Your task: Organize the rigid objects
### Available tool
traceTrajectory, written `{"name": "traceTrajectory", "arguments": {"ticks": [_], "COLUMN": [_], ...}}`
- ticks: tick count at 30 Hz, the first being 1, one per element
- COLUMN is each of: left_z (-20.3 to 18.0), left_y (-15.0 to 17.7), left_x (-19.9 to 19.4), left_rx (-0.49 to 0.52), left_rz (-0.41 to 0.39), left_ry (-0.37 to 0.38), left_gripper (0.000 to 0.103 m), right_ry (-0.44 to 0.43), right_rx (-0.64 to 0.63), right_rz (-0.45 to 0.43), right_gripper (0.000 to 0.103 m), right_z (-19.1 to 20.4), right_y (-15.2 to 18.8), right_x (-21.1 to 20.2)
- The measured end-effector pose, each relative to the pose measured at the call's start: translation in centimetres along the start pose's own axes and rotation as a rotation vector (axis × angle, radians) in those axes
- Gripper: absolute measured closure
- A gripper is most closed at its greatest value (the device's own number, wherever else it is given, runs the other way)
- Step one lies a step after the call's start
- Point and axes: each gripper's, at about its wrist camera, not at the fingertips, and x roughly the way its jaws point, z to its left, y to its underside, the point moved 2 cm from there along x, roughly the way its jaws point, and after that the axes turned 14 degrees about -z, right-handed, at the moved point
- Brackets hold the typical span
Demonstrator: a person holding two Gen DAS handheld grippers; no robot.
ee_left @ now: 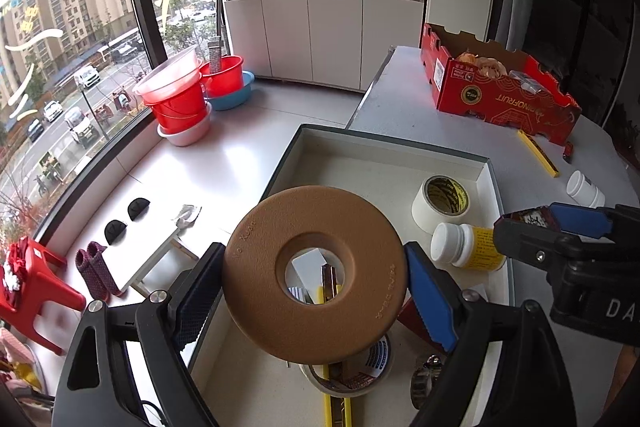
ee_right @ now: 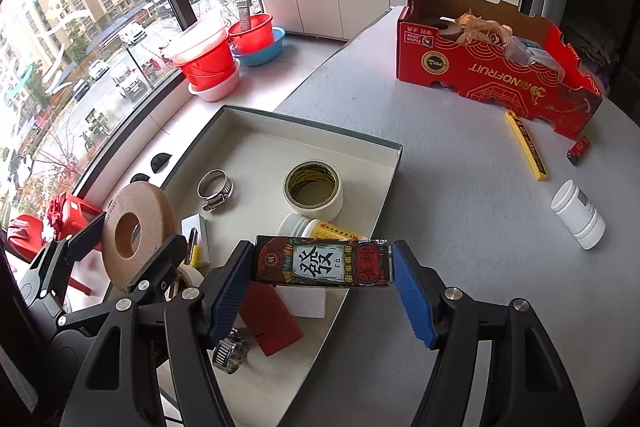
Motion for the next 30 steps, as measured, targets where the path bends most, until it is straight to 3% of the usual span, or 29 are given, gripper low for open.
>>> {"name": "traceTrajectory", "arguments": {"ticks": [22, 24, 25, 30], "left_z": [-2.2, -2.1, -2.0, -1.6], "left_y": [0.4, 0.5, 0.5, 0.5], "left_x": [4.0, 3.8, 3.7, 2.8], "left_rx": [0.046, 0.036, 0.035, 0.027], "left_rz": [0.079, 0.071, 0.066, 0.059], "left_ry": [0.048, 0.063, 0.064, 0.077], "left_gripper": [0.011, 0.008, 0.001, 0.0], "right_ry": [-0.051, -0.036, -0.024, -0.047], "right_rx": [-0.042, -0.052, -0.057, -0.065], "right_rz": [0.053, 0.037, 0.015, 0.003], "right_gripper": [0.032, 0.005, 0.003, 0.001], "right_z": [1.2, 1.1, 1.0, 0.9], "right_y": [-0.7, -0.9, -1.1, -1.5], "right_x": [4.2, 3.7, 3.3, 1.6]}}
